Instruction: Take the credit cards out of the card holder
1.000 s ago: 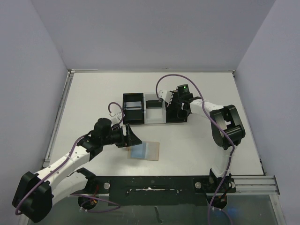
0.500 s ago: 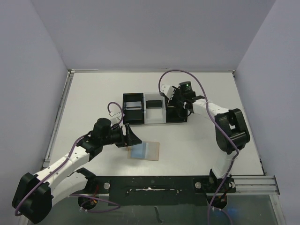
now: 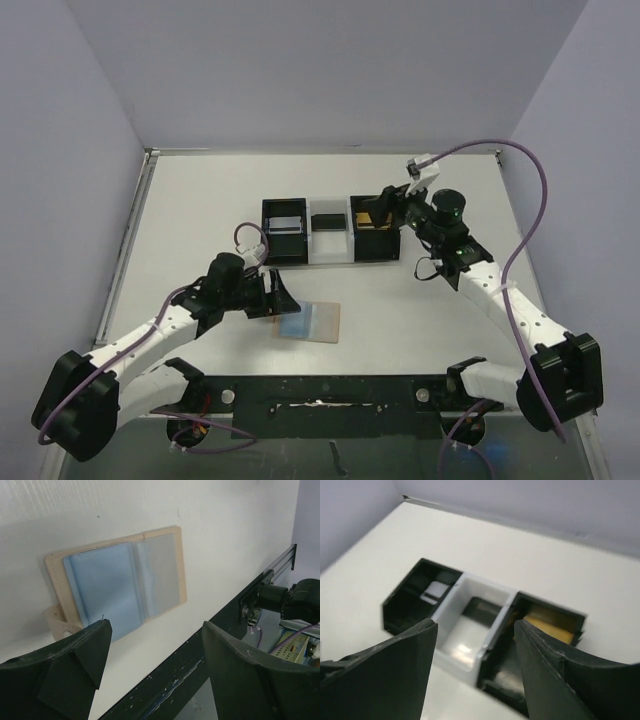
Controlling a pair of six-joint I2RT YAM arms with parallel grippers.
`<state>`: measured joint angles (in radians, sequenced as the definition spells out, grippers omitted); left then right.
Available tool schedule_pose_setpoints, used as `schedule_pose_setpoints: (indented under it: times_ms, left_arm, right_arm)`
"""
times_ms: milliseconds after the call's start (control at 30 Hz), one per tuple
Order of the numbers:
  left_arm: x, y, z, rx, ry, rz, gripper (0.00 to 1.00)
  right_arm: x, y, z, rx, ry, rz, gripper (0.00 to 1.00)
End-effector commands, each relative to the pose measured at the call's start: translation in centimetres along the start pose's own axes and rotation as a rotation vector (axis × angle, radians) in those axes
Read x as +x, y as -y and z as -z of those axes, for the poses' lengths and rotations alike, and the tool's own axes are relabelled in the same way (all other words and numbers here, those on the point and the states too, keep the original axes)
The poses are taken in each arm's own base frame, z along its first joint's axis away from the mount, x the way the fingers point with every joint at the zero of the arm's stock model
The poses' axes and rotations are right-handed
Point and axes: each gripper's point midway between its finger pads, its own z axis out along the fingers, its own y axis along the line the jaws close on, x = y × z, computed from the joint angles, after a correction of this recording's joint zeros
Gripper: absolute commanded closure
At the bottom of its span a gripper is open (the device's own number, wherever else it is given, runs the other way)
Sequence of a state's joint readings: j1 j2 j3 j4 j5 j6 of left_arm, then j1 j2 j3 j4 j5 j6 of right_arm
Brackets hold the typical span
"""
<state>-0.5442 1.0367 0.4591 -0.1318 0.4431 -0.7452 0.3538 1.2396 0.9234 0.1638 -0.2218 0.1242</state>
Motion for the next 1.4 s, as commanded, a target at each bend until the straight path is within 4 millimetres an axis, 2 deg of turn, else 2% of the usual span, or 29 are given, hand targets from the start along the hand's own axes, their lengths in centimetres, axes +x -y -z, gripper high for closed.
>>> schedule_pose_setpoints:
  times_ms: [0, 100, 267, 333, 400, 467, 667, 867, 1200, 1367]
  left_arm:
    - [-1.7, 0.2, -0.2, -0.044, 0.042, -0.035, 0.27]
    - [-1.7, -0.5, -0.5, -0.084, 0.033, -0.036, 0.27]
    - [-1.8, -0.6, -0.7, -0.098, 0.033, -0.033, 0.27]
    - [-1.6, -0.7, -0.9, -0.104, 0.025, -0.034, 0.27]
    - [-1.2, -0.9, -1.1, -0.112, 0.007, -0.041, 0.27]
    - [-0.9, -1.2, -1.2, -0.129, -0.009, -0.049, 0.27]
    - [-0.5, -1.7, -1.5, -0.133, -0.014, -0.041, 0.31]
    - [-0.2, -1.6, -1.9, -0.12, -0.03, -0.043, 0.37]
    - [0.1, -2.7, -2.3, -0.172, -0.058, -0.044, 0.39]
    - [1.4, -3.9, -2.8, -0.184, -0.092, -0.032, 0.41]
  right_arm:
    - [2.1, -3.9, 1.7, -0.066, -0.033, -0.572, 0.37]
    - [4.8, -5.9, 2.4, -0.025, -0.126, -0.662, 0.37]
    - [12.4, -9.7, 3.9, 0.144, -0.283, -0.748, 0.42]
    - [14.8, -11.5, 4.8, 0.189, -0.323, -0.756, 0.44]
    - [16.2, -13.7, 5.5, 0.179, -0.354, -0.725, 0.46]
    - [17.3, -15.1, 5.8, 0.163, -0.413, -0.702, 0.47]
    - [21.0, -16.0, 6.6, 0.209, -0.547, -0.725, 0.51]
    - [21.7, -17.1, 5.7, 0.171, -0.58, -0.728, 0.57]
    - [23.0, -18.1, 5.6, 0.149, -0.646, -0.734, 0.68]
    - [22.9, -18.5, 5.6, 0.125, -0.654, -0.783, 0.67]
